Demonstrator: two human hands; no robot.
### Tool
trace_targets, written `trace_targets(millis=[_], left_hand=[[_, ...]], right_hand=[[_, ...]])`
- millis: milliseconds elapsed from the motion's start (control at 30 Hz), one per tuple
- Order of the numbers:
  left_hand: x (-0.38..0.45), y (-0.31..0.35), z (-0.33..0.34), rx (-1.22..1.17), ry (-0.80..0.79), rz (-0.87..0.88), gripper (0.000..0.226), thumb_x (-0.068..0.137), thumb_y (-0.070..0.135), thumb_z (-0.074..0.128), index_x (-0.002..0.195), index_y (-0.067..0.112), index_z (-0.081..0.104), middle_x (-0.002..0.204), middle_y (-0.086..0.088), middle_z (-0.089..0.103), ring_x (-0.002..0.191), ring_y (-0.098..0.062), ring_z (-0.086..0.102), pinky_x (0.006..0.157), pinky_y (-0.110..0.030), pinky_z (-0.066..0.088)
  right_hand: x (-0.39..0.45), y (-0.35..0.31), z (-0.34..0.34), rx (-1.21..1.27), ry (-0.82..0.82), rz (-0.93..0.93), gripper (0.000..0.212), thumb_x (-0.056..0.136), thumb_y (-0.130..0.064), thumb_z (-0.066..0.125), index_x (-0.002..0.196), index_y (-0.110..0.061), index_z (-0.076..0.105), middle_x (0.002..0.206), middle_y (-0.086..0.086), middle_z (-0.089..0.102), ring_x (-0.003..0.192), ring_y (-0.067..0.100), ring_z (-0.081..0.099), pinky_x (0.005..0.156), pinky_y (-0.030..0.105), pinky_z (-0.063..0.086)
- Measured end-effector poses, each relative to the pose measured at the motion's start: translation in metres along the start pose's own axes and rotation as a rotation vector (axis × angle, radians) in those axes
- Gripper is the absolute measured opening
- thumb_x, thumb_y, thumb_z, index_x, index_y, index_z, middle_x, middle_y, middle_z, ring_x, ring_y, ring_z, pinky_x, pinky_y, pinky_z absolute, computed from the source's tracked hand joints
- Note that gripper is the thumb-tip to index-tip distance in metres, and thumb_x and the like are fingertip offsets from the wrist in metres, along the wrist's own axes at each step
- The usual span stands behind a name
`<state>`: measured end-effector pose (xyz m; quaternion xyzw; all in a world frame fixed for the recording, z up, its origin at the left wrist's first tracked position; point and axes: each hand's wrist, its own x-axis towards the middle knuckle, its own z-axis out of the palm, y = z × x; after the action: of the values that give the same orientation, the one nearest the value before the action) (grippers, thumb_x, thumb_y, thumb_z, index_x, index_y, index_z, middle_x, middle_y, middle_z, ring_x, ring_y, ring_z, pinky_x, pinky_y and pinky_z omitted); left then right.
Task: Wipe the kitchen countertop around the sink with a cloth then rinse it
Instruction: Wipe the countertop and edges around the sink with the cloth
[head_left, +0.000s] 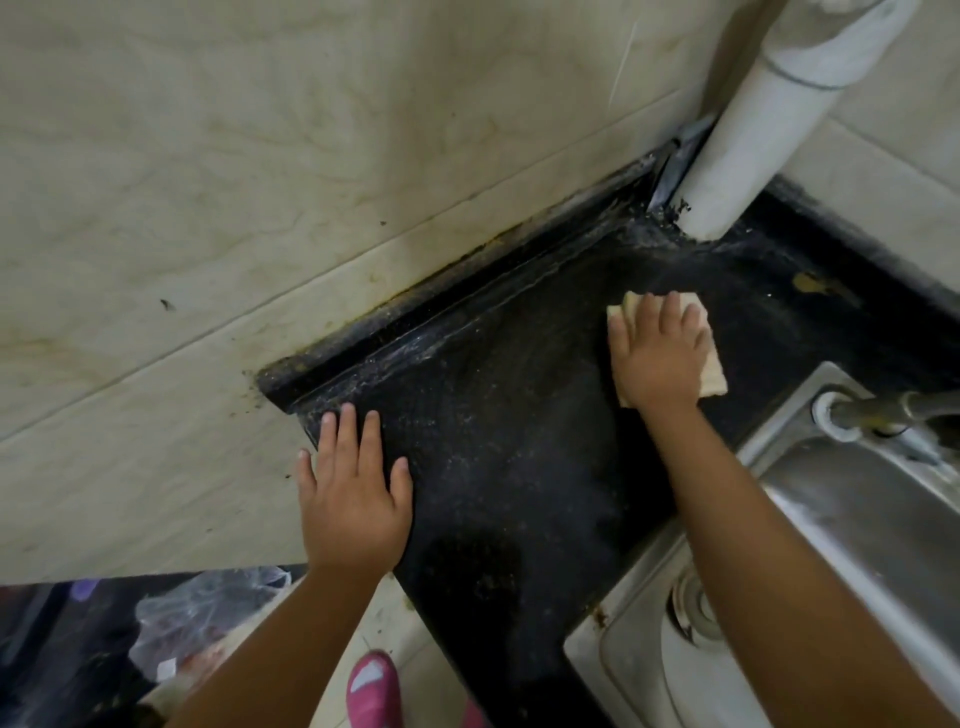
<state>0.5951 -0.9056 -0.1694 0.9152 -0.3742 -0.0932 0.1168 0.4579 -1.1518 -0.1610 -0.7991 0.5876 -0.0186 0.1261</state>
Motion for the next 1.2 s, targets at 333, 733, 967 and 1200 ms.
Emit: trace_targets(millis=[333,733,967,1200], left_hand=[[0.003,0.007,-0.015,0.268,-0.087,0.123,0.053,0.085,0.031,0.031,0.115,0.001,0.062,0.123,-0.022,0.059,0.115,-0.038,0.055,0.093,-0.059,0.034],[0.053,0.093,-0.020,0.179,-0.118,0.353,0.050,0.099,0.038,0.015,0.147,0.024,0.015,0.157,-0.001,0.001,0.144,-0.019,-0.007,0.116,-0.038,-0.002],[0.060,0.124,-0.005,0.154,-0.139,0.370,0.050,0.100,0.038,0.015,0.147,0.026,0.010,0.157,0.000,-0.003,0.144,-0.017,-0.009,0.116,-0.037,-0.002],[0.059,0.100,0.002,0.077,-0.072,0.343,0.085,0.074,0.054,-0.005,0.142,0.019,0.033,0.153,-0.004,0.022,0.141,-0.013,0.005,0.112,-0.035,0.000]], right_hand=[[-0.024,-0.024,0.014,-0.152,-0.152,-0.883,0.074,0.097,-0.047,0.009,0.120,0.002,0.058,0.123,0.028,0.057,0.113,0.046,0.054,0.096,0.056,0.034],[0.072,0.054,-0.024,-0.113,-0.081,-0.267,0.052,0.101,-0.031,0.022,0.147,-0.008,0.014,0.156,0.014,0.008,0.144,0.027,0.006,0.116,0.032,0.002],[0.077,0.090,-0.040,-0.075,-0.132,0.314,0.060,0.100,-0.038,0.014,0.147,-0.004,-0.001,0.156,0.013,-0.012,0.143,0.031,-0.013,0.117,0.041,-0.007],[0.081,-0.008,-0.018,0.007,-0.188,-0.090,0.059,0.100,-0.037,0.013,0.147,-0.007,-0.005,0.156,0.012,-0.014,0.143,0.029,-0.013,0.116,0.038,-0.007]])
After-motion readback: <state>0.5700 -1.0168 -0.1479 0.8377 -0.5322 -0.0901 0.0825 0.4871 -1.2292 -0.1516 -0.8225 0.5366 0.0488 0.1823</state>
